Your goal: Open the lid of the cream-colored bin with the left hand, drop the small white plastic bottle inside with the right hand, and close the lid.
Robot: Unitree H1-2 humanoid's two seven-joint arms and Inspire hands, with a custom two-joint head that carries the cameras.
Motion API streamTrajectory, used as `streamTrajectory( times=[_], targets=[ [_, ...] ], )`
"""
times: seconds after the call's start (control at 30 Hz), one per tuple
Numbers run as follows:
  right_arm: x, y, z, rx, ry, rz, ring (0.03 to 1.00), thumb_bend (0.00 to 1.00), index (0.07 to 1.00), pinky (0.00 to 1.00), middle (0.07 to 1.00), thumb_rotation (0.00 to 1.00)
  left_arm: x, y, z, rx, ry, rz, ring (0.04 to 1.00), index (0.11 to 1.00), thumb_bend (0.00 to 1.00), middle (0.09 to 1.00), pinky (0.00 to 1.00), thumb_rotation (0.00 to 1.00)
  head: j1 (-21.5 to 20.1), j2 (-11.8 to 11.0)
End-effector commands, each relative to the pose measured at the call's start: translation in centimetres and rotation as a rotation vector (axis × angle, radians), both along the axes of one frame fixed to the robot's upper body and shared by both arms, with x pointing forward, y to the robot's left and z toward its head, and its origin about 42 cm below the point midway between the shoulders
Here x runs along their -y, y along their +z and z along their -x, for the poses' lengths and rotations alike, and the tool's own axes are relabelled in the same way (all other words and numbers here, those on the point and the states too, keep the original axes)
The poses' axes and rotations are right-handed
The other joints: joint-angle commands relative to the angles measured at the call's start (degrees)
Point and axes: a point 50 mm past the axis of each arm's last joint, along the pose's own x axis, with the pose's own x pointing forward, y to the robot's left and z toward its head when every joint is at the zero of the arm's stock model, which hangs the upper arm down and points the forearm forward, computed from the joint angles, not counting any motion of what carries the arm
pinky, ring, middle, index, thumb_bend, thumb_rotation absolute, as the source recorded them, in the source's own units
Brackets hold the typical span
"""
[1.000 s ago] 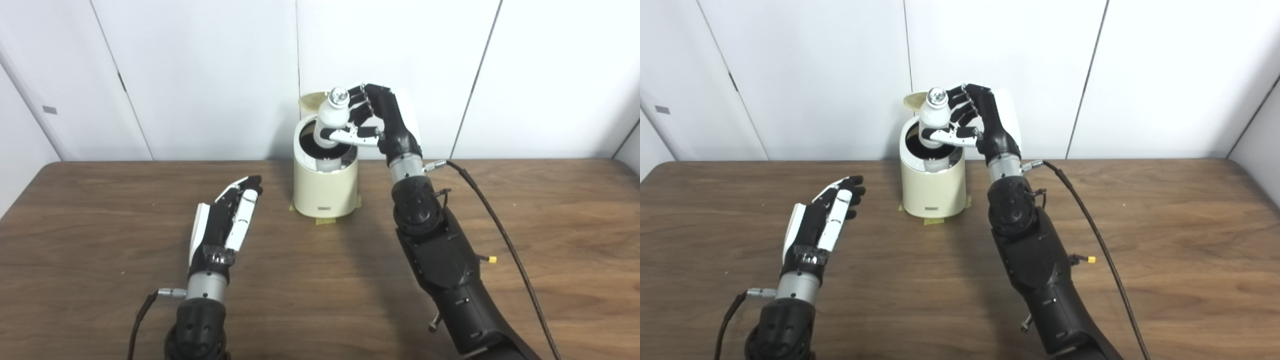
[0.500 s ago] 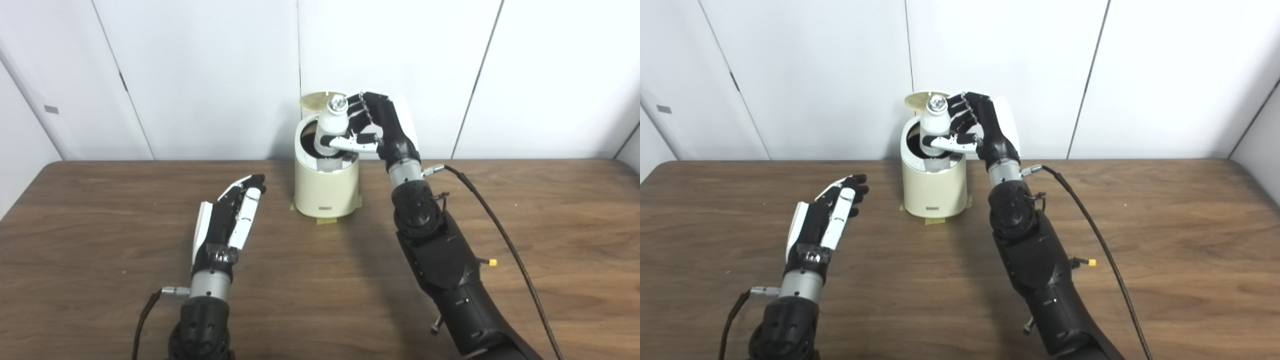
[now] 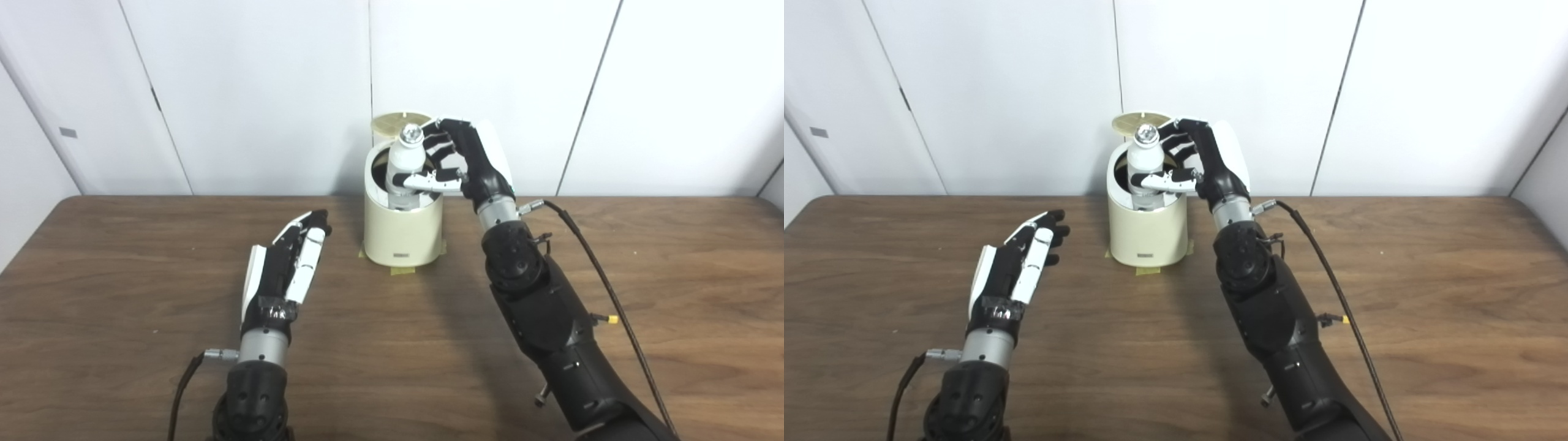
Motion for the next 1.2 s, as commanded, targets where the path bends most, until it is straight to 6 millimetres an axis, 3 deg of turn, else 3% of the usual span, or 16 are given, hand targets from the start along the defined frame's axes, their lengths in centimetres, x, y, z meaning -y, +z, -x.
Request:
streamTrajectory(
  times=[0.0,0.23,0.4,0.43,0.47,0.5,0.53,0.6,0.83,0.97,1.07,1.17],
  targets=[
    [-0.77,3.67,-0.80,0.115,0.034,0.005,0.611,0.52,0.493,0.52,0.632,0.14,0.54,1.99,-0.49,0.073,-0.001,0.002,0.828,0.851,0.53,0.785,0.78,0.92,0.08,0.05],
    [-0.66,3.77,-0.86,0.114,0.034,-0.001,0.597,0.52,0.492,0.52,0.611,0.14,0.53,1.93,-0.52,0.071,-0.007,-0.012,0.828,0.834,0.55,0.774,0.83,0.93,0.02,-0.04],
    [-0.72,3.80,-0.87,0.106,0.034,-0.002,0.615,0.52,0.493,0.53,0.635,0.14,0.52,1.90,-0.56,0.071,-0.005,-0.002,0.810,0.827,0.56,0.766,0.79,0.91,0.08,-0.01],
    [-0.73,3.76,-0.89,0.100,0.036,-0.008,0.638,0.75,0.554,0.55,0.654,0.13,0.52,1.90,-0.59,0.071,-0.006,-0.002,0.806,0.826,0.56,0.765,0.79,0.90,0.08,-0.01],
    [-0.73,3.73,-0.90,0.095,0.038,-0.011,0.638,0.75,0.554,0.55,0.654,0.13,0.53,1.90,-0.61,0.072,-0.008,0.001,0.806,0.826,0.56,0.765,0.79,0.90,0.09,0.00],
    [-0.72,3.70,-0.91,0.090,0.039,-0.011,0.654,0.88,0.596,0.57,0.667,0.12,0.54,1.89,-0.63,0.072,-0.010,0.001,0.802,0.829,0.55,0.767,0.78,0.90,0.09,0.00],
    [-0.71,3.69,-0.91,0.086,0.039,-0.009,0.670,0.93,0.619,0.58,0.679,0.12,0.54,1.89,-0.63,0.072,-0.011,0.002,0.799,0.830,0.55,0.768,0.78,0.90,0.09,0.00],
    [-0.67,3.65,-0.89,0.077,0.039,-0.008,0.700,0.97,0.649,0.62,0.700,0.13,0.54,1.86,-0.61,0.071,-0.010,-0.001,0.800,0.830,0.55,0.769,0.78,0.90,0.09,0.00],
    [-0.58,3.64,-0.75,0.067,0.039,-0.015,0.746,0.99,0.682,0.67,0.734,0.12,0.49,1.80,-0.66,0.065,-0.003,-0.003,0.818,0.816,0.57,0.772,0.85,0.90,-0.03,0.08],
    [-0.51,3.66,-0.67,0.071,0.038,-0.017,0.740,0.99,0.677,0.66,0.729,0.11,0.49,1.81,-0.64,0.065,-0.008,0.005,0.817,0.802,0.57,0.772,0.83,0.89,0.00,0.13],
    [-0.41,3.58,-0.66,0.089,0.038,-0.009,0.691,0.98,0.653,0.62,0.695,0.11,0.51,1.83,-0.62,0.065,-0.004,-0.005,0.822,0.792,0.57,0.769,0.87,0.90,0.09,0.26],
    [-0.36,3.49,-0.59,0.108,0.032,-0.041,0.645,0.97,0.619,0.57,0.658,0.08,0.56,1.87,-0.58,0.065,-0.003,-0.007,0.819,0.794,0.56,0.771,0.84,0.90,0.09,0.26]
  ],
)
